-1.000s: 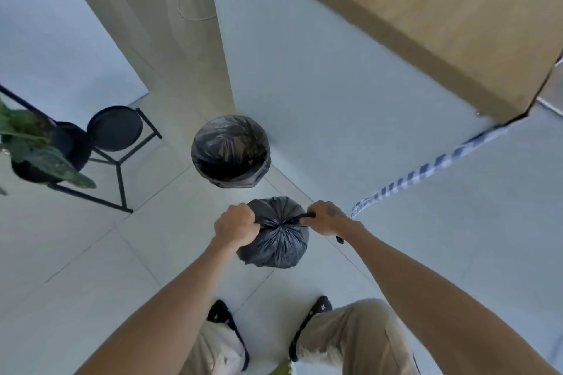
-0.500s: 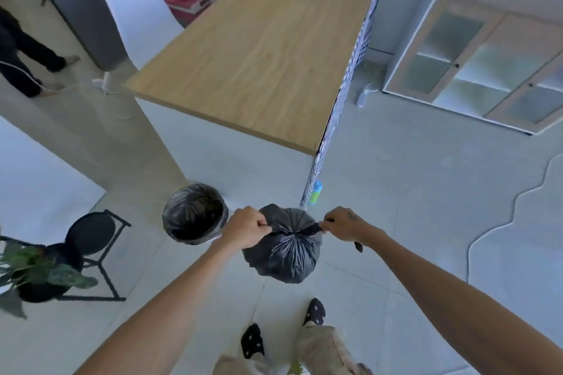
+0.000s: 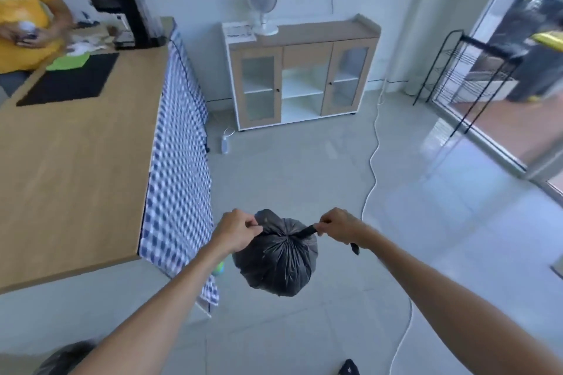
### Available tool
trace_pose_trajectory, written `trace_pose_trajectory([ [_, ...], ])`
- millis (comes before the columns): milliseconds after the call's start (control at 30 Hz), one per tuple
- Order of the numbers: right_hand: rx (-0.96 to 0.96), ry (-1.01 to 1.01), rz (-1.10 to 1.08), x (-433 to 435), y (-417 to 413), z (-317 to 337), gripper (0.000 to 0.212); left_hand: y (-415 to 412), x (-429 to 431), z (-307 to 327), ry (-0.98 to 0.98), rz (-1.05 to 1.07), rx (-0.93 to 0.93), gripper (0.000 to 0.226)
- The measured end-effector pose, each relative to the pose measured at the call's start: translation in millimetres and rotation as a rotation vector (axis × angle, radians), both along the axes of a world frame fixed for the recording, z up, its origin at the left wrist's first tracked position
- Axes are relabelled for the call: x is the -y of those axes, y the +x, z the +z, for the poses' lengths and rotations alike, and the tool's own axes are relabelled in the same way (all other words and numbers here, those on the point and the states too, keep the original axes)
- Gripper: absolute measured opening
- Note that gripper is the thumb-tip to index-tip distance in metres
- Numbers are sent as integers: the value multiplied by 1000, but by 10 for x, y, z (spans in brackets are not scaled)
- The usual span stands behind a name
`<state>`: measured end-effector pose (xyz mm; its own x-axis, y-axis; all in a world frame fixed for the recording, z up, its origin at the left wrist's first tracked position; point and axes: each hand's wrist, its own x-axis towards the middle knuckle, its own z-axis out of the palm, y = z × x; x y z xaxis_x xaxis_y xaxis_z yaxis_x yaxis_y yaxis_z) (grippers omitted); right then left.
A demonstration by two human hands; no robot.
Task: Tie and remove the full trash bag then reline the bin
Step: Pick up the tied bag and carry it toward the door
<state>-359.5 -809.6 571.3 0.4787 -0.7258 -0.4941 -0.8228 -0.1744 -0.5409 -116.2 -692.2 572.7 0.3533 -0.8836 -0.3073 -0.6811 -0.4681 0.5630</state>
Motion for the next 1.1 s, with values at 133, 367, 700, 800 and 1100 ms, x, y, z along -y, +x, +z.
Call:
trace_pose_trajectory([
  [133,64,-14,-231,753,-924,117,33,-790,1185,119,-35,-113,2,19],
  [367,91,-102,-537,1889,-2387,355,35,-2267,2883,231,-129,-214,-71,23],
  [700,202,-158,-1033,3085,-3738,570,33,-3771,5088,367,-200,-521,-153,19],
  [800,241,-168,-1164,3301,-4078,652,30,-4204,5622,474,-196,-645,-159,22],
  [1100,310,-187,-1439,4059,-5136,492,29,-5506,6834,561,-183,-864,-179,20],
])
